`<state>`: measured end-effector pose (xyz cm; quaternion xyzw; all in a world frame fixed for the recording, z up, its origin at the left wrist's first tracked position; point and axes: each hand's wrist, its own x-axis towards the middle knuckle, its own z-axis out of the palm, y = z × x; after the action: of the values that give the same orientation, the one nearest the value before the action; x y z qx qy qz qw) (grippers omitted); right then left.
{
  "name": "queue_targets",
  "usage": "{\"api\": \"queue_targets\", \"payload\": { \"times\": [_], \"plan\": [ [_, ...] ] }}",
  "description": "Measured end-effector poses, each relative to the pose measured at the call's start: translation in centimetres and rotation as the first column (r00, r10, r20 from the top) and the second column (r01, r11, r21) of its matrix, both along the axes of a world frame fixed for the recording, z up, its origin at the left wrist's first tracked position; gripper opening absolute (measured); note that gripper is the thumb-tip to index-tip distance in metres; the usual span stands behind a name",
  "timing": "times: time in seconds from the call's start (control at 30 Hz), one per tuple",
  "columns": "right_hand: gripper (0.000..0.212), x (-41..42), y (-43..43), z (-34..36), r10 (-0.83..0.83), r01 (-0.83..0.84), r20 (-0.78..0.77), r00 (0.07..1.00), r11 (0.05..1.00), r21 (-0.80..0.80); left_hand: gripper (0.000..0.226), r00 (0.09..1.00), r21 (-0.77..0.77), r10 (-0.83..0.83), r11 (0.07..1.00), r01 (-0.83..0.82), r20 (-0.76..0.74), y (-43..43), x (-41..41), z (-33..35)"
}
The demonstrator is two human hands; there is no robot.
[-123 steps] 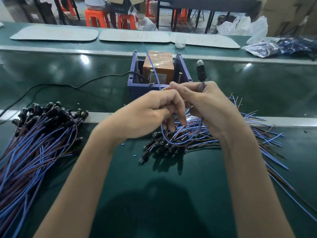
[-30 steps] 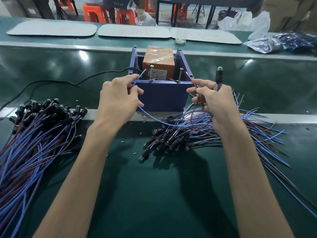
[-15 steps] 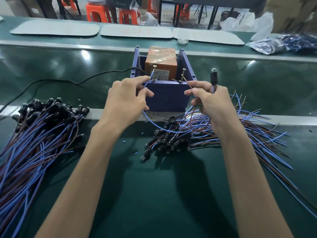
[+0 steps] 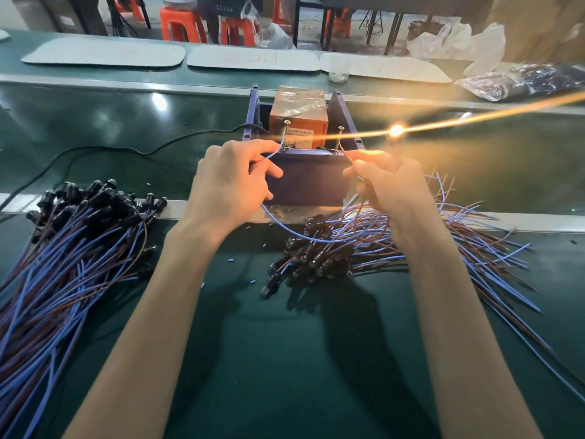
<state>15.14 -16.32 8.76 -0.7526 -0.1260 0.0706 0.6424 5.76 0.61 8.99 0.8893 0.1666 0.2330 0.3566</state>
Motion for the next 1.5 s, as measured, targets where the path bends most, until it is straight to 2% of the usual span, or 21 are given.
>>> {"api": "queue_targets", "payload": {
  "times": [1.27, 1.5],
  "plan": [
    [0.027, 0.17, -0.27, 0.00, 0.017, -0.017, 0.004, 1.000, 1.000, 0.000, 0.036, 1.000, 0.019, -0.012, 1.000, 0.013, -0.025, -0.31, -0.38, 0.37],
    [0.019, 0.10, -0.26, 0.13, 0.036, -0.036, -0.001, 0.999, 0.996, -0.087, 0.035, 0.994, 0.024, -0.055, 0.998, 0.057, -0.097, -0.05, -0.51, 0.53]
  ]
}}
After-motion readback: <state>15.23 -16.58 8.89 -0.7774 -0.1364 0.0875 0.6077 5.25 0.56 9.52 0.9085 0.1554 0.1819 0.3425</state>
